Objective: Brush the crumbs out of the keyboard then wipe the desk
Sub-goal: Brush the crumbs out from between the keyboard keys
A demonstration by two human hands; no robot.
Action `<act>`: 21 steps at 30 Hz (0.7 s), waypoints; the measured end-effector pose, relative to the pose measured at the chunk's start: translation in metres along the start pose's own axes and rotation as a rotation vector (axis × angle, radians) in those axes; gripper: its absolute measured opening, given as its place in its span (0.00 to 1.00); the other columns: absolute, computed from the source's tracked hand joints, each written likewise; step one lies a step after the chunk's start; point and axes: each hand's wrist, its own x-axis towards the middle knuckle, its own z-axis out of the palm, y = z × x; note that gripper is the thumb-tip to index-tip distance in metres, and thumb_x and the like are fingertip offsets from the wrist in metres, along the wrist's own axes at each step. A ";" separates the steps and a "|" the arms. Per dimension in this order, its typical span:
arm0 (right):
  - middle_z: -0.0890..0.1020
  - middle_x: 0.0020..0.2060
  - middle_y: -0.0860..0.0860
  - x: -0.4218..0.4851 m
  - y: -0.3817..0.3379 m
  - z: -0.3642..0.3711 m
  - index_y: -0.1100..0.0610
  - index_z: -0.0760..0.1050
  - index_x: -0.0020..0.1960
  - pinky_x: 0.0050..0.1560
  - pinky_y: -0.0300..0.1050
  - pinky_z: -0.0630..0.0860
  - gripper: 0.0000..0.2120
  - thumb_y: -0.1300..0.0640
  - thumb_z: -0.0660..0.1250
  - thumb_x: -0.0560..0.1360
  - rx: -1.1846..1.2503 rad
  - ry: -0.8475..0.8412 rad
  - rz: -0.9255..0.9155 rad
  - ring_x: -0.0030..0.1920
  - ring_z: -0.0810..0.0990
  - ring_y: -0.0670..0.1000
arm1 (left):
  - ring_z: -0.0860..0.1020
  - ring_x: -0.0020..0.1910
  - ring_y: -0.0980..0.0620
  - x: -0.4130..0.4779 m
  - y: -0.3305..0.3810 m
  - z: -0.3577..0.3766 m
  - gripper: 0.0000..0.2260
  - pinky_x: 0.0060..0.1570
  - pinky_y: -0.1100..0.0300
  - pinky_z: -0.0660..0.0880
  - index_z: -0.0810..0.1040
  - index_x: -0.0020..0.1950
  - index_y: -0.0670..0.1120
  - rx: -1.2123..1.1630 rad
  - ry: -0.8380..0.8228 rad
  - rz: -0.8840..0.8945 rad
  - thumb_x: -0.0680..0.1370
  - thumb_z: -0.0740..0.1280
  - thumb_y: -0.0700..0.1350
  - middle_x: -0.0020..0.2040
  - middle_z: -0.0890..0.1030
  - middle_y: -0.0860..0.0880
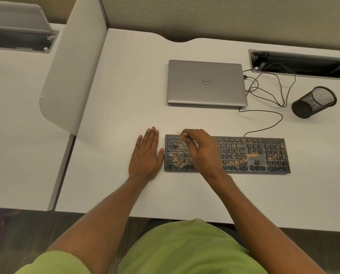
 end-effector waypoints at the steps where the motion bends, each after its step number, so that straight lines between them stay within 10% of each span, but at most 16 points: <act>1: 0.85 0.46 0.52 0.000 -0.001 0.001 0.59 0.82 0.52 0.51 0.55 0.79 0.04 0.64 0.69 0.81 0.028 0.009 0.001 0.48 0.81 0.53 | 0.49 0.87 0.51 0.000 0.000 0.000 0.31 0.86 0.48 0.49 0.52 0.88 0.43 0.001 0.000 -0.001 0.87 0.50 0.54 0.88 0.52 0.47; 13: 0.84 0.43 0.51 -0.004 0.006 -0.008 0.58 0.83 0.50 0.48 0.55 0.78 0.06 0.59 0.68 0.82 -0.026 0.060 0.129 0.45 0.80 0.50 | 0.49 0.87 0.51 0.000 0.000 0.000 0.31 0.86 0.47 0.49 0.51 0.88 0.43 -0.002 0.001 0.002 0.87 0.51 0.54 0.88 0.53 0.46; 21: 0.85 0.41 0.41 0.004 -0.017 0.004 0.56 0.85 0.57 0.48 0.32 0.78 0.08 0.56 0.69 0.82 0.182 0.258 0.249 0.45 0.84 0.40 | 0.47 0.87 0.51 0.000 0.001 -0.001 0.31 0.86 0.49 0.47 0.51 0.88 0.43 0.020 -0.024 -0.012 0.87 0.49 0.55 0.88 0.51 0.47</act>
